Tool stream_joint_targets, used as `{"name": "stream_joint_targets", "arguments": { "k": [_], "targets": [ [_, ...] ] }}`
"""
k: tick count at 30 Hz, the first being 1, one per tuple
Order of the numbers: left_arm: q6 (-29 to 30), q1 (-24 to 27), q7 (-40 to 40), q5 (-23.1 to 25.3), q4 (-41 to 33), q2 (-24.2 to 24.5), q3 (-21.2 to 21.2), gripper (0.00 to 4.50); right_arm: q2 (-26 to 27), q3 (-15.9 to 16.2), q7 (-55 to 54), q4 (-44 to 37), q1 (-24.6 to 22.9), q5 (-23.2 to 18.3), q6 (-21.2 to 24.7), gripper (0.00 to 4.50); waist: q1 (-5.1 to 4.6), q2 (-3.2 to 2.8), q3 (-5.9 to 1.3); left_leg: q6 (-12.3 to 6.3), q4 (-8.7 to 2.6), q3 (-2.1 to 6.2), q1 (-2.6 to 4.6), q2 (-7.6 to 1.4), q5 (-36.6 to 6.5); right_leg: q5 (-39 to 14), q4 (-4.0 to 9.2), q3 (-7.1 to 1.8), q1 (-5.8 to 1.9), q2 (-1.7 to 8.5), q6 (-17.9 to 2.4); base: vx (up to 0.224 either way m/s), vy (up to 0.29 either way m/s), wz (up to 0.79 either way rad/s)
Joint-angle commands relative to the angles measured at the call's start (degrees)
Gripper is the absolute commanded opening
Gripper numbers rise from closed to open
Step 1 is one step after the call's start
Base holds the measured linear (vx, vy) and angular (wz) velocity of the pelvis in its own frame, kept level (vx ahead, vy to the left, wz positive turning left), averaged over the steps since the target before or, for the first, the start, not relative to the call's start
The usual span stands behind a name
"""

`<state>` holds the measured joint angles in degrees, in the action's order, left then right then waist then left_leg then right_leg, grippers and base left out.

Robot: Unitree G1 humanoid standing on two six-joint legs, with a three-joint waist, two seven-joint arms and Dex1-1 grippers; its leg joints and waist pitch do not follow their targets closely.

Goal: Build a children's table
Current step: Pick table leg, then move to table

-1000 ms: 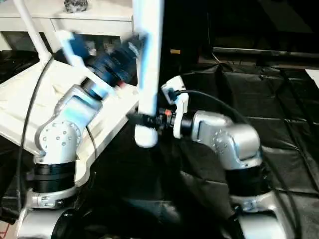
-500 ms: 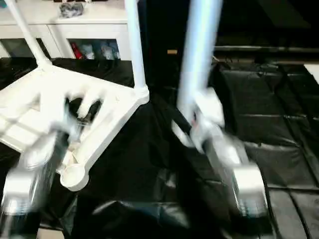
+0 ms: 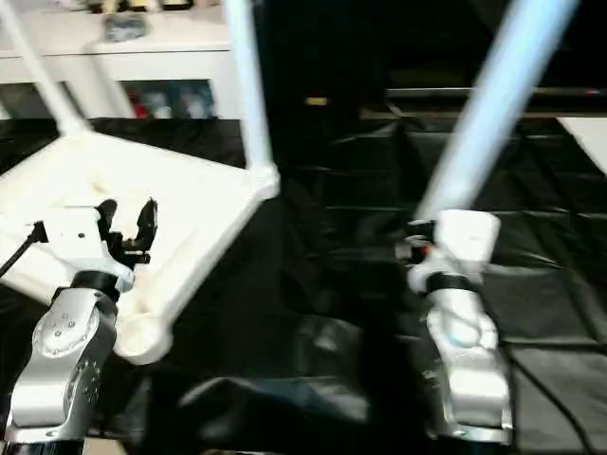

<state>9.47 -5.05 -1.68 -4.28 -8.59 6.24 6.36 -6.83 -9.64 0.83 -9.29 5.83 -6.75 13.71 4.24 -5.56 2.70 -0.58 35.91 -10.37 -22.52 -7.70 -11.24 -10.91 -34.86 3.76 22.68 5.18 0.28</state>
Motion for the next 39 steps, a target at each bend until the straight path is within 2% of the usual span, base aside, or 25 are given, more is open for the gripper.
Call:
{"name": "stream_joint_targets", "arguments": {
  "k": [1,5,13,15,19,20,21,22,23,24,25,26,27,28,29,30,31,32,33,34,35,36,37,38,39],
  "targets": [
    [-0.59,-0.07,0.11,0.64,-0.12,0.57,-0.11,3.00,0.30,1.60,2.93,-1.00,-1.02,-1.73,-0.59,1.91,0.03,0.65,-3.55,-10.41,-4.25,1.92,0.90,-4.34,-8.96,-18.12,5.92,-3.76,-2.05,5.67,-10.35,0.001,0.103,0.07],
    [-0.85,-0.31,-0.23,1.18,0.75,0.97,-0.83,3.00,-0.29,3.84,4.18,-1.05,-1.49,-1.71,-0.71,1.91,-0.28,0.24,-3.57,-11.81,-4.68,1.46,1.33,-4.38,-11.87,-15.72,6.30,-3.39,-2.13,6.35,-9.95,-0.007,0.096,0.03],
    [-1.21,-0.66,-0.38,1.60,1.55,0.24,-1.52,3.00,-0.61,5.41,6.79,-0.24,-1.03,-1.23,-0.58,1.91,-2.86,0.41,-3.10,-5.03,-7.65,0.94,2.65,-3.44,-28.12,-19.08,6.38,-1.30,-0.90,4.71,-2.60,-0.040,0.119,0.04],
    [-1.17,-0.70,-0.36,1.67,1.62,0.25,-1.59,3.00,-0.67,5.56,6.90,-0.19,-0.94,-1.34,-0.56,1.91,-4.48,0.19,-2.75,-1.33,-9.88,0.43,2.40,-3.17,-35.87,-18.00,4.76,0.79,-0.81,2.47,-0.74,-0.050,0.100,-0.01],
    [-1.22,-1.08,-0.20,1.65,1.94,0.25,-1.64,3.00,-0.92,6.07,7.08,-0.05,-0.47,-1.66,-0.43,1.91,-5.67,0.55,-2.65,3.46,-12.58,-1.16,1.79,-3.25,-43.55,-15.56,1.43,2.57,-1.87,1.78,-1.27,-0.055,0.049,0.08],
    [-1.15,-1.11,-0.17,1.67,1.94,0.24,-1.65,3.00,-0.87,6.04,7.22,-0.04,-0.37,-1.69,-0.34,1.91,-5.58,1.71,-2.68,3.93,-9.95,-2.12,2.52,-2.27,-41.90,-22.45,5.26,0.76,-0.41,5.03,-1.75,-0.060,0.001,0.16],
    [-1.09,-1.05,-0.15,1.70,1.90,0.24,-1.64,3.00,-0.78,6.04,7.30,-0.04,-0.38,-1.69,-0.24,1.91,-4.67,3.20,-2.49,-0.33,-0.37,1.07,3.50,-2.40,-33.79,-34.78,11.48,-4.72,-0.22,14.25,0.03,-0.060,0.001,0.16],
    [-1.09,-1.05,-0.15,1.70,1.90,0.24,-1.64,3.00,-0.78,6.04,7.30,-0.04,-0.38,-1.69,-0.24,1.91,-4.19,3.03,-2.17,-1.54,5.42,4.20,2.67,-2.28,-22.31,-40.06,13.97,-7.90,-0.38,19.24,0.30,-0.044,0.079,-0.10],
    [-0.95,-0.99,-0.15,1.70,1.84,0.18,-1.64,3.00,-0.63,6.08,7.34,0.04,-0.40,-1.61,-0.14,1.91,-5.45,2.92,-2.09,-0.92,8.20,7.55,-0.11,-1.62,-12.47,-42.62,13.19,-8.96,-1.76,20.66,-0.64,-0.017,0.173,-0.43],
    [-0.91,-0.99,-0.15,1.72,1.83,0.15,-1.64,3.00,-0.59,6.10,7.36,0.08,-0.40,-1.60,-0.12,1.91,-6.06,1.54,-0.85,3.56,4.32,9.66,0.28,-1.91,-15.38,-48.50,11.62,-1.31,-2.49,15.18,-1.17,-0.017,0.173,-0.43],
    [-0.88,-0.99,-0.18,1.76,1.81,0.12,-1.64,3.00,-0.56,6.19,7.39,0.03,-0.44,-1.55,-0.11,1.91,-6.85,1.38,-0.68,2.74,-0.06,8.73,1.55,-0.82,-26.08,-47.22,9.28,1.57,-0.64,8.71,-1.00,-0.073,0.160,-0.18],
    [-0.77,-1.04,-0.19,1.81,1.82,0.08,-1.62,3.00,-0.56,6.29,7.40,-0.03,-0.43,-1.52,-0.04,1.91,-10.28,0.33,-0.76,3.35,-7.15,9.14,0.82,-1.19,-45.20,-28.52,2.46,4.88,-1.56,0.70,0.45,-0.109,0.135,0.16],
    [-0.77,-1.04,-0.19,1.81,1.82,0.08,-1.62,3.00,-0.56,6.29,7.40,-0.03,-0.43,-1.52,-0.04,1.91,-10.27,-1.05,-1.24,2.07,-10.11,10.13,1.33,-1.80,-47.81,-6.46,-4.51,4.28,-2.77,-0.53,-1.23,-0.109,0.135,0.16],
    [-0.69,-1.08,-0.18,1.84,1.83,0.07,-1.63,3.00,-0.59,6.30,7.41,-0.02,-0.39,-1.56,0.01,1.91,-10.46,-1.56,-0.79,0.47,-10.56,9.85,1.72,-2.17,-46.77,-2.57,-4.53,4.34,-2.46,-0.35,-1.37,-0.054,0.112,0.06],
    [-0.69,-1.08,-0.18,1.84,1.83,0.07,-1.63,3.00,-0.59,6.30,7.41,-0.02,-0.39,-1.56,0.01,1.91,-10.87,-1.18,-0.99,-1.34,-9.11,10.16,2.98,-2.00,-43.02,-0.69,-3.75,4.09,-1.78,0.30,-1.51,-0.030,0.058,-0.15],
    [-0.54,-1.26,-0.16,1.78,1.93,0.08,-1.64,3.00,-0.65,6.26,7.39,0.08,-0.22,-1.60,0.11,1.91,-10.39,0.48,-1.33,-1.23,-8.36,10.30,2.89,-1.58,-37.19,-7.38,-0.37,1.28,-3.35,3.65,0.42,-0.030,0.058,-0.15],
    [-0.50,-1.34,-0.15,1.72,2.00,0.08,-1.65,3.00,-0.67,6.23,7.37,0.14,-0.15,-1.61,0.13,1.91,-9.76,2.33,-2.56,-0.39,-6.33,9.48,1.60,-0.85,-31.91,-12.02,1.70,-1.67,-5.00,6.87,1.79,0.000,0.000,0.00],
    [-0.52,-1.37,-0.17,1.75,2.04,0.13,-1.70,3.00,-0.65,6.22,7.32,0.10,-0.20,-1.60,0.17,1.91,-7.71,4.52,-3.67,1.42,7.04,8.87,-1.23,-0.01,-16.97,-26.27,9.55,-9.93,-5.97,18.81,-2.12,-0.036,0.080,-0.22],
    [-0.53,-1.38,-0.18,1.77,2.06,0.14,-1.71,3.00,-0.64,6.25,7.26,0.06,-0.29,-1.60,0.19,1.91,-8.03,3.21,-4.10,2.31,9.88,10.73,-2.70,-0.47,-10.79,-25.95,8.96,-11.12,-6.66,20.81,-3.61,-0.036,0.080,-0.22],
    [-0.53,-1.38,-0.18,1.77,2.06,0.14,-1.71,3.00,-0.64,6.25,7.26,0.06,-0.29,-1.60,0.19,1.91,-7.61,3.84,-2.73,4.00,9.46,10.16,-3.87,0.89,-6.33,-29.77,8.50,-5.99,-5.93,16.02,-2.93,-0.019,0.114,-0.33],
    [-0.52,-1.48,-0.21,1.86,2.16,0.12,-1.71,3.00,-0.61,6.24,7.26,0.10,-0.28,-1.58,0.19,1.91,-6.70,3.94,-2.64,3.96,8.41,9.45,-3.49,1.08,-5.64,-31.37,8.74,-5.09,-5.53,14.03,-4.78,-0.013,0.146,-0.14],
    [-0.51,-1.61,-0.31,1.98,2.28,0.13,-1.73,3.00,-0.56,6.24,7.25,0.12,-0.28,-1.48,0.21,1.91,-5.53,3.50,-2.92,-1.11,3.48,8.03,-2.14,0.72,-2.54,-31.13,8.61,-3.67,-5.32,9.68,-10.73,-0.013,0.146,-0.14],
    [-0.50,-1.69,-0.32,2.00,2.34,0.16,-1.72,3.00,-0.52,6.23,7.22,0.17,-0.23,-1.45,0.26,1.91,-5.32,2.81,-3.19,-4.32,1.39,7.51,-2.17,0.75,-0.45,-29.71,8.08,-2.99,-5.51,7.90,-11.78,-0.021,0.210,0.06],
    [-0.48,-1.76,-0.33,2.00,2.39,0.20,-1.71,3.00,-0.47,6.22,7.13,0.20,-0.20,-1.44,0.42,1.91,-5.82,0.66,-2.98,-12.40,-2.92,6.41,0.23,0.34,-3.31,-27.91,5.66,-0.37,-2.22,2.04,-10.92,-0.054,0.197,0.15],
    [-0.46,-1.93,-0.33,1.97,2.53,0.28,-1.69,3.00,-0.36,6.21,6.95,0.30,-0.10,-1.50,0.73,1.91,-7.45,0.81,-2.77,-15.79,-3.85,6.20,1.69,-0.44,-7.99,-26.41,4.21,0.87,-0.85,-0.72,-9.55,-0.054,0.197,0.15]
  ]
}}
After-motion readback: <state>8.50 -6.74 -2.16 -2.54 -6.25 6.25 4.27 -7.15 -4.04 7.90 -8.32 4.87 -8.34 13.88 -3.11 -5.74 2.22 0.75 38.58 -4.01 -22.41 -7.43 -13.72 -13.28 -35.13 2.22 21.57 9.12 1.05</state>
